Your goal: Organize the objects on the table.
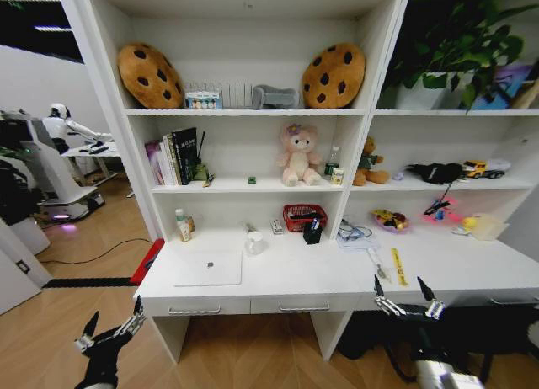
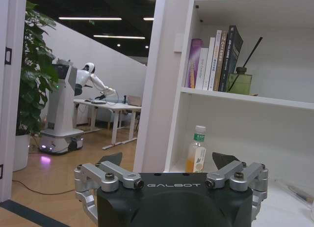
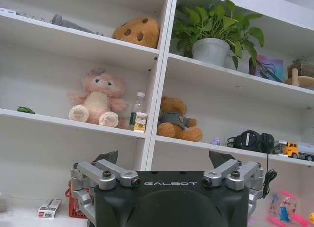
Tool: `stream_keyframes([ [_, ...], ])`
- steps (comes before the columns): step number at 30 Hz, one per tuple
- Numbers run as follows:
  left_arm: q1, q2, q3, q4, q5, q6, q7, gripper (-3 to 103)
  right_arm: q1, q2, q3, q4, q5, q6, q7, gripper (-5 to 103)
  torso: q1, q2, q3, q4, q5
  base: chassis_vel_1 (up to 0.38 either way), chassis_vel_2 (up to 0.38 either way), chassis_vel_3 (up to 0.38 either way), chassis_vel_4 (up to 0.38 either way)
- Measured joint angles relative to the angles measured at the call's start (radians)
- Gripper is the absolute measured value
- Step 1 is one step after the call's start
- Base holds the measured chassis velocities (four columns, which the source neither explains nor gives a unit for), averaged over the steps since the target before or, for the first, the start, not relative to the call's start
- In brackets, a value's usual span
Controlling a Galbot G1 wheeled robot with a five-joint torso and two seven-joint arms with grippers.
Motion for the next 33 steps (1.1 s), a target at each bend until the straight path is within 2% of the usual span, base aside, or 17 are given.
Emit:
stream_keyframes([
  [27,0.000,0.000,0.000,0.000,0.000,0.000,0.000,100,0.000,0.000,0.000,0.000,0.000,0.000,0.000,100,0.000,0.000,0.000,0.0000,0.0001,0.134,-0.131,-0.127,0.132],
  [33,0.000,0.000,0.000,0.000,0.000,0.000,0.000,100,0.000,0.000,0.000,0.000,0.000,0.000,0.000,100,0.000,0.000,0.000,0.0000,0.0001,0.028,-0.031,-0.037,0.043],
])
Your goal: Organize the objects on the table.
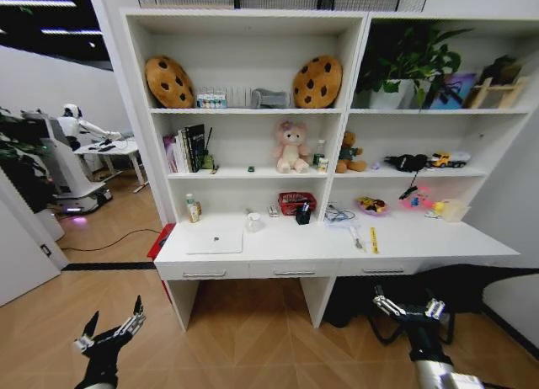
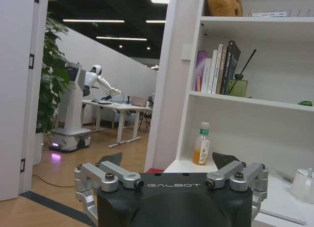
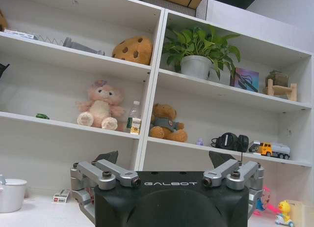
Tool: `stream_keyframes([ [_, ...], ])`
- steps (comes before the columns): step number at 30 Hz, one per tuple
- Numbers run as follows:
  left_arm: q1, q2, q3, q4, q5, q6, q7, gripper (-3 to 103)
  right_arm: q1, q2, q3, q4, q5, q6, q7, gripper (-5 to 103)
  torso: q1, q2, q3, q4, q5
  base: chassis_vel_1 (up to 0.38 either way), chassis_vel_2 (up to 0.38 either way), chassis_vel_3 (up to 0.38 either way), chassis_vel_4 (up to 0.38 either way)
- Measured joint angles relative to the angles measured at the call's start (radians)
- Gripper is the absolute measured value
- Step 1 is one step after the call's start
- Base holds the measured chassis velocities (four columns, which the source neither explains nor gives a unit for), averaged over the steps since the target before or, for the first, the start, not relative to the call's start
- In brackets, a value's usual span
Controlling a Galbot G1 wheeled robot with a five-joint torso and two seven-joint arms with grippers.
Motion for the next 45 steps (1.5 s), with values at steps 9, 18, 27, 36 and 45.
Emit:
stream_keyframes([
  [9,0.000,0.000,0.000,0.000,0.000,0.000,0.000,100,0.000,0.000,0.000,0.000,0.000,0.000,0.000,100,0.000,0.000,0.000,0.0000,-0.0001,0.036,-0.032,-0.030,0.040],
  [18,0.000,0.000,0.000,0.000,0.000,0.000,0.000,100,0.000,0.000,0.000,0.000,0.000,0.000,0.000,100,0.000,0.000,0.000,0.0000,-0.0001,0.033,-0.034,-0.031,0.037],
  [27,0.000,0.000,0.000,0.000,0.000,0.000,0.000,100,0.000,0.000,0.000,0.000,0.000,0.000,0.000,100,0.000,0.000,0.000,0.0000,-0.0001,0.000,0.000,0.000,0.000],
  [36,0.000,0.000,0.000,0.000,0.000,0.000,0.000,100,0.000,0.000,0.000,0.000,0.000,0.000,0.000,100,0.000,0.000,0.000,0.0000,-0.0001,0.000,0.000,0.000,0.000],
  [45,0.000,0.000,0.000,0.000,0.000,0.000,0.000,100,0.000,0.000,0.000,0.000,0.000,0.000,0.000,100,0.000,0.000,0.000,0.0000,-0.0001,0.000,0.000,0.000,0.000],
])
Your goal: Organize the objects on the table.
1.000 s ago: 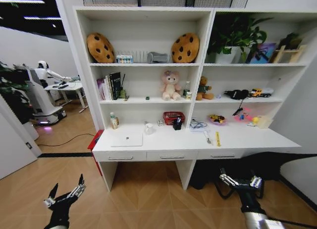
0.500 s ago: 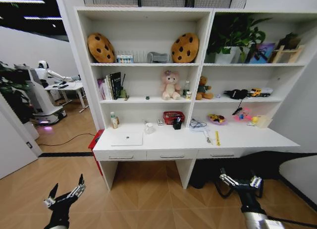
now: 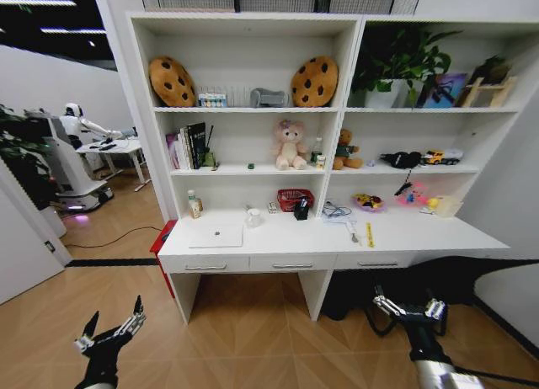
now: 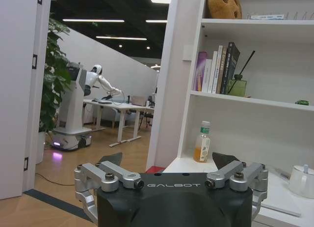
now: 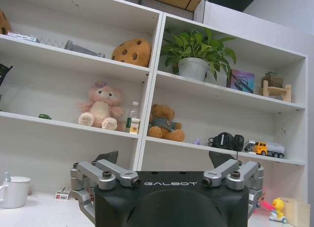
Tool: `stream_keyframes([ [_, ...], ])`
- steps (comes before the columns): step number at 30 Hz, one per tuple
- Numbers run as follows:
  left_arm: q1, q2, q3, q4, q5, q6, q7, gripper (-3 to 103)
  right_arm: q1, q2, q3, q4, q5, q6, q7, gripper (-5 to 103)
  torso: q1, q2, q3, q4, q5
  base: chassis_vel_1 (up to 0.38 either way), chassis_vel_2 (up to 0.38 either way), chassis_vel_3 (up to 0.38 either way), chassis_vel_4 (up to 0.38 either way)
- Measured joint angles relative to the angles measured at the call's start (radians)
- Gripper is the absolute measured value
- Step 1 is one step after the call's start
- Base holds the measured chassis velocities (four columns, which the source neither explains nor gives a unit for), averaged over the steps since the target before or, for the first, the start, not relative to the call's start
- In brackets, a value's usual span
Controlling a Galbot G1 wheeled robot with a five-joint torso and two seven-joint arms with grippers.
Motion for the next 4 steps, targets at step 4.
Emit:
stream_keyframes([
  [4,0.000,0.000,0.000,0.000,0.000,0.000,0.000,100,0.000,0.000,0.000,0.000,0.000,0.000,0.000,100,0.000,0.000,0.000,0.0000,0.0000,0.000,0.000,0.000,0.000],
])
